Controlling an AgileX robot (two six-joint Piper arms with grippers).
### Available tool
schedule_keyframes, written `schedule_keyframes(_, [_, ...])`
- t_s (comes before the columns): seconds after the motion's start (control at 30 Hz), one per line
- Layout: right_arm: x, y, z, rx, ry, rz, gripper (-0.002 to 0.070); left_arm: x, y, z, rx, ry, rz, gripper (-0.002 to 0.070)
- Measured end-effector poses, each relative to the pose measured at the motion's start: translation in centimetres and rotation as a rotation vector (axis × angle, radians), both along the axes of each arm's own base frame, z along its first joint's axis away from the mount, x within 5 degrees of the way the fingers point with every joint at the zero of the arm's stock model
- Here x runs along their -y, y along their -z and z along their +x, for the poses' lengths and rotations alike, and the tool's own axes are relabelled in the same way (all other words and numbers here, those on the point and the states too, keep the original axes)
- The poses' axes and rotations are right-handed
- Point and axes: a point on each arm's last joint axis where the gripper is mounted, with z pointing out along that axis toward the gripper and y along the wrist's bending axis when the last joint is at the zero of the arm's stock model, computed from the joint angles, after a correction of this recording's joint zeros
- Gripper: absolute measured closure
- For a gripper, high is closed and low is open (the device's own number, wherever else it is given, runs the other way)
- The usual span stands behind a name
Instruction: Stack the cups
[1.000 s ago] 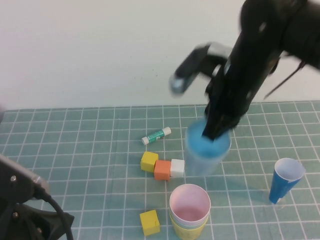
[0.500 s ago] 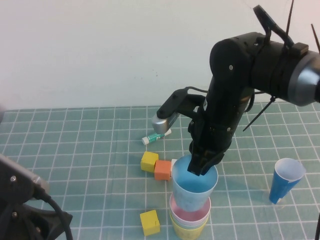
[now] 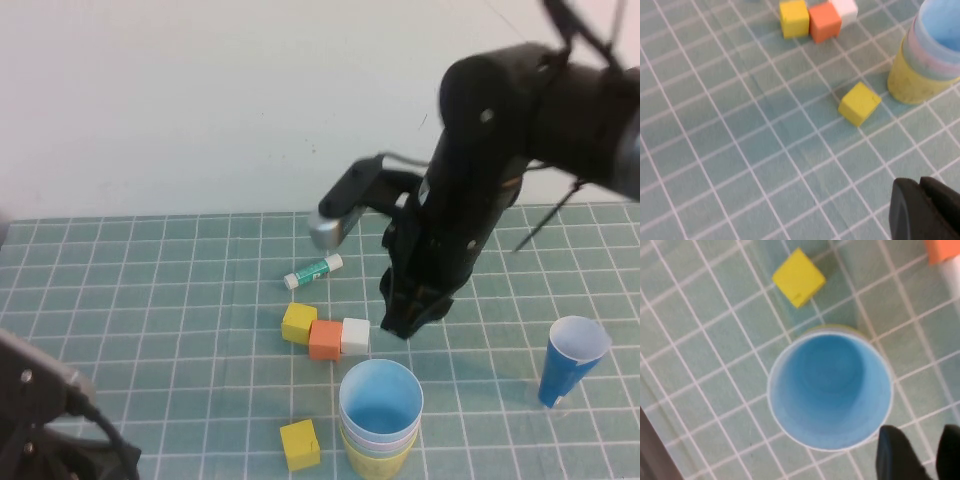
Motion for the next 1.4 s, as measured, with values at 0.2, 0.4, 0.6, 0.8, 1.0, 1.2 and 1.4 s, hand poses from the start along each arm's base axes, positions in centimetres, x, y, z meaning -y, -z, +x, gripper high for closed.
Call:
schedule_keyframes(0.2, [1.9, -6.3, -3.8, 0.201, -0.012, 0.240, 0.0566, -1.5, 1.9, -1.9, 0.036, -0.037, -0.084, 0.0676])
schedule_keyframes(0.4, [4.7, -8.3, -9.8, 0.317, -0.076, 0.492, 0.0665, -3.4, 1.4, -3.6, 0.223, -0.036, -0.127, 0.0676])
schedule_keyframes(0.6, [8.4, -8.1, -15.3, 0.497, -0.113, 0.662, 0.0676, -4.4, 0.8, -4.1, 0.335, -0.035, -0.098, 0.0676])
schedule_keyframes(0.8, [11.7, -7.0, -19.6, 0.651, -0.109, 0.751, 0.0678, -4.5, 1.4, -4.1, 0.316, -0.037, -0.072, 0.0676])
schedule_keyframes(1.0, [13.8, -6.3, -21.7, 0.756, -0.088, 0.783, 0.0678, -4.6, 1.8, -4.1, 0.290, -0.042, -0.048, 0.0676])
schedule_keyframes(1.2, [13.8, -5.0, -21.7, 0.741, -0.090, 0.756, 0.0678, -4.6, 1.8, -4.1, 0.287, -0.043, -0.042, 0.0676])
schedule_keyframes(1.4, [13.6, -4.1, -22.1, 0.671, -0.146, 0.724, 0.0678, -4.6, 1.8, -4.1, 0.287, -0.041, -0.040, 0.0676])
